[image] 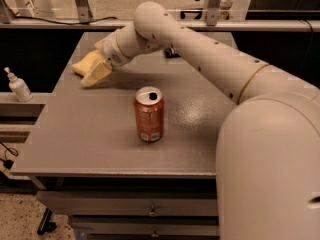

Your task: Pick sponge

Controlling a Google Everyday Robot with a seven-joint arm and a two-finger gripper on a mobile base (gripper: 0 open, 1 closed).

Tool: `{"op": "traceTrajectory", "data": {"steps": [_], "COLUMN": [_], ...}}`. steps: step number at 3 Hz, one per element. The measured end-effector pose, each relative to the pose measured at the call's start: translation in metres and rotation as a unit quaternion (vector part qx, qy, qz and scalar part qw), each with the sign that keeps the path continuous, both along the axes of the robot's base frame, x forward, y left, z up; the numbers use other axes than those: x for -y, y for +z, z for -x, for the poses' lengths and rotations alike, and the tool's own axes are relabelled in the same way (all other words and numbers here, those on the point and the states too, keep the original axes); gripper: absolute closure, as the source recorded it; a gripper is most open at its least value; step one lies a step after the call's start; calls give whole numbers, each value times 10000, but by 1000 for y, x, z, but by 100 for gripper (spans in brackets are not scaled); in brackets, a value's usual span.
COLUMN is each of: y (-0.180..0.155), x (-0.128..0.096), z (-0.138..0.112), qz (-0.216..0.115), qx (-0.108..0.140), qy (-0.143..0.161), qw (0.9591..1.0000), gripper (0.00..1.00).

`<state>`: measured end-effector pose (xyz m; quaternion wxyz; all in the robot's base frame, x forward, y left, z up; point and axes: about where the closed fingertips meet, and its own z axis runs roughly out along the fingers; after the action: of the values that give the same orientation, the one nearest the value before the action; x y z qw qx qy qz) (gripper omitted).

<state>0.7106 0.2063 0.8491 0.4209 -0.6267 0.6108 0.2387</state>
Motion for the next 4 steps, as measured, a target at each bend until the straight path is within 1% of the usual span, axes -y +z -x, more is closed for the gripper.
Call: {"op": "traceTrajectory", "data": {"steps": [1,2,3,4], "y": [-2,2,9,26], "x": [-2,-3,2,15], "z": [-6,-8,-10,-8], "qz": [-43,-73,-117,-149], "qx": [11,44,113,321], "qy": [-40,-55,-83,-76], "qw": [10000,9999,9998,9993], "gripper": [42,64,88,100]}}
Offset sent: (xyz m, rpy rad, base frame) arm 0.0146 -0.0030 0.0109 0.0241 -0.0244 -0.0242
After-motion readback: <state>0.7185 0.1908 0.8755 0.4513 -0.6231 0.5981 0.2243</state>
